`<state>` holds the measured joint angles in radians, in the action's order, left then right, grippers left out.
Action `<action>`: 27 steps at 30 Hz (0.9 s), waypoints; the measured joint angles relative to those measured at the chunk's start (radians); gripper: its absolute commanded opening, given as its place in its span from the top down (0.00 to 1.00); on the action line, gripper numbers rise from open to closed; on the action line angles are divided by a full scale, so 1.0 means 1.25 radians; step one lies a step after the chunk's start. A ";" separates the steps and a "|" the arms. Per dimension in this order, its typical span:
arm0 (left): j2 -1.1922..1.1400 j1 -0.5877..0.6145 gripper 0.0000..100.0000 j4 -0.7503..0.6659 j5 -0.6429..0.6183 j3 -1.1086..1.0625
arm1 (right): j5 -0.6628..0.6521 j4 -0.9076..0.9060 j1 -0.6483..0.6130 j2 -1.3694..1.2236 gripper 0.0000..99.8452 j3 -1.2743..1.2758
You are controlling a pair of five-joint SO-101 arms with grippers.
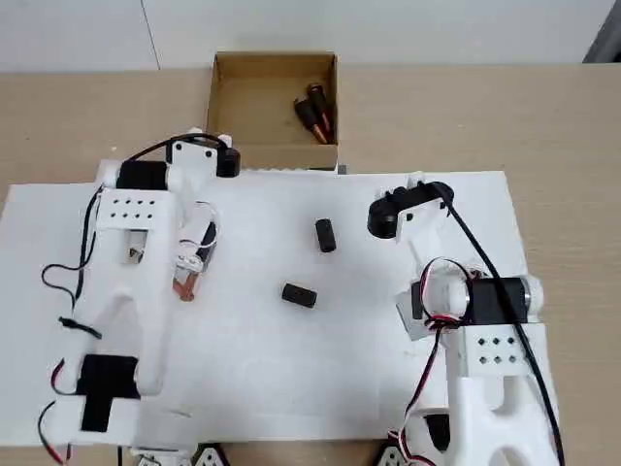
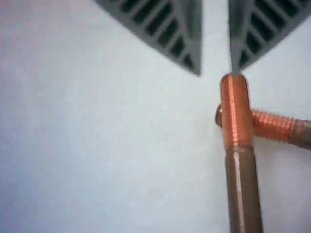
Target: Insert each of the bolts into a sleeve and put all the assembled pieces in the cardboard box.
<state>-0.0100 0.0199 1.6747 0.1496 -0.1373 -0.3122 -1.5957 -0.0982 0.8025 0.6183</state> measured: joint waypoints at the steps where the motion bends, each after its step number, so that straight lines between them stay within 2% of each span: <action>1: -0.004 0.000 0.92 0.000 0.000 0.006 | 0.000 0.000 0.000 0.000 1.00 0.000; 9: -0.077 0.000 0.92 -0.001 0.031 0.020 | 0.000 0.000 0.000 0.000 1.00 0.000; 27: -0.190 0.000 0.92 -0.123 0.049 0.021 | -0.014 0.000 0.001 0.001 1.00 0.025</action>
<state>-0.2478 0.0199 1.5213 0.2110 -0.1112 -0.3291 -1.5957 -0.0967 0.8040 0.6490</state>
